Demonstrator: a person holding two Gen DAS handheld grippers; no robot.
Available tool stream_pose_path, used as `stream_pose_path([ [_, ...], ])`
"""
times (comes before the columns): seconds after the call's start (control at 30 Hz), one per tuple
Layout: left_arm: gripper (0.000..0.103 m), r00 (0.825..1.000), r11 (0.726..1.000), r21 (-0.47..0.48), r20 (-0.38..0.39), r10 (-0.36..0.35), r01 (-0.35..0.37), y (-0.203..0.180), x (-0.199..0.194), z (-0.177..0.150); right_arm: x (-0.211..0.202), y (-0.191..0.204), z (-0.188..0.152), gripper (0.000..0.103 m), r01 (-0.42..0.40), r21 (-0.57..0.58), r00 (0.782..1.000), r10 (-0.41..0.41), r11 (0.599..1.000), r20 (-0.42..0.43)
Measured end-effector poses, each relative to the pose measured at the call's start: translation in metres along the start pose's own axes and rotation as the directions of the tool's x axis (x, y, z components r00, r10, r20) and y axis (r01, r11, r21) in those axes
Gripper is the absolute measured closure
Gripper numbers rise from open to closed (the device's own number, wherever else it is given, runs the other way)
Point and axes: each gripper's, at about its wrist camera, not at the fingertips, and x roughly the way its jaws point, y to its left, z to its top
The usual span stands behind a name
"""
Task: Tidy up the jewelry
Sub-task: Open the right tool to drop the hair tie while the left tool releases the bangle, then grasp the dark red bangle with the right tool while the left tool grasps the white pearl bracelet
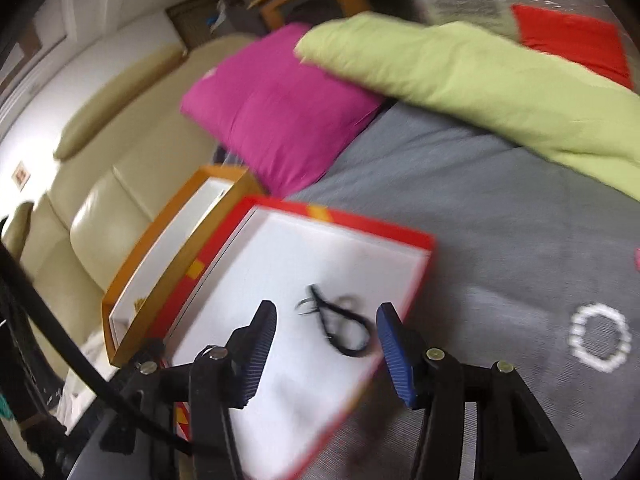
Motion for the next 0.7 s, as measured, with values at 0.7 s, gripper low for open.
stream_pose_path([
  [0.7,0.030,0.944,0.774,0.541,-0.221,-0.245,0.328,-0.149,-0.027,-0.101,-0.146,-0.239,-0.092,0.046,0.285,0.345,0.951,-0.308,0.895,0.014],
])
